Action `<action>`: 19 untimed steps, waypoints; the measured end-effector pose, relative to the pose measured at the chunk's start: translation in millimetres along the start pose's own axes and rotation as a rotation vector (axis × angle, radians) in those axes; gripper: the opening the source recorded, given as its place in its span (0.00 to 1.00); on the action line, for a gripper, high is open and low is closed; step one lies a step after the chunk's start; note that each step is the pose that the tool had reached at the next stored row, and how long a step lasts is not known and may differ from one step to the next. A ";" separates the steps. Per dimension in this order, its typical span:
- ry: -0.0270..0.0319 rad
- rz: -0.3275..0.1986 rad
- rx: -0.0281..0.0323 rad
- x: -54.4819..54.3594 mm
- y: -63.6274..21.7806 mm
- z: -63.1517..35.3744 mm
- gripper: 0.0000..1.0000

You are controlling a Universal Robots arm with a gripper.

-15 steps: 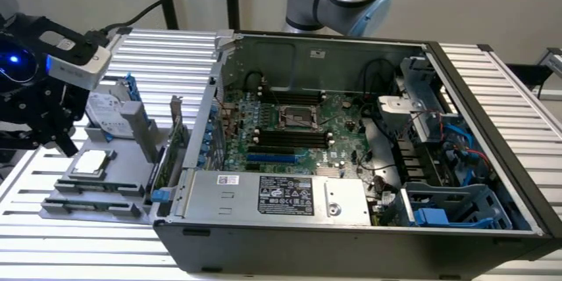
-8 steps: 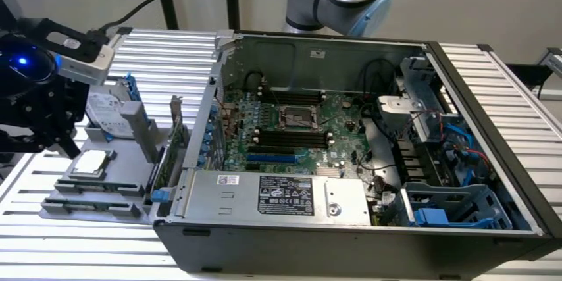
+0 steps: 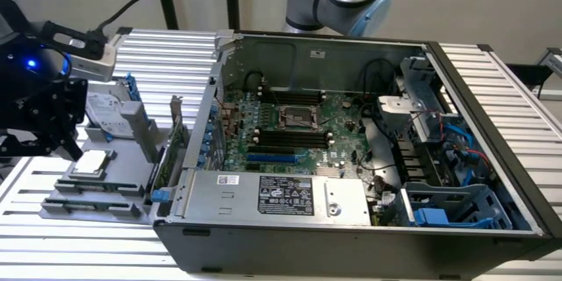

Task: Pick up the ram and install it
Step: 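Pick up the ram and move it above insertion slot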

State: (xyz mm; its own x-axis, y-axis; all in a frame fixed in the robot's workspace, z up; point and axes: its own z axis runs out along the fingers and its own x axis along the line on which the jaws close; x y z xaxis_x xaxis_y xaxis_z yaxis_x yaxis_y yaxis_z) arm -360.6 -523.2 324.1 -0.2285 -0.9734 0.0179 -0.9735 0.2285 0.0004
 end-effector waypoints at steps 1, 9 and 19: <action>0.0000 -0.018 0.0004 0.0 0.0 0.7 0.11; 0.0002 -0.156 0.0026 0.1 1.0 5.4 0.11; 0.0001 -0.182 0.0032 5.6 22.7 11.5 0.11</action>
State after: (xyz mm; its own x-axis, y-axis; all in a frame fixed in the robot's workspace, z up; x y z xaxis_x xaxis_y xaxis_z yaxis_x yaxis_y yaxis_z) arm -384.1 -523.7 312.6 -0.0486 -0.9987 0.0179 -0.9988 0.0487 0.0005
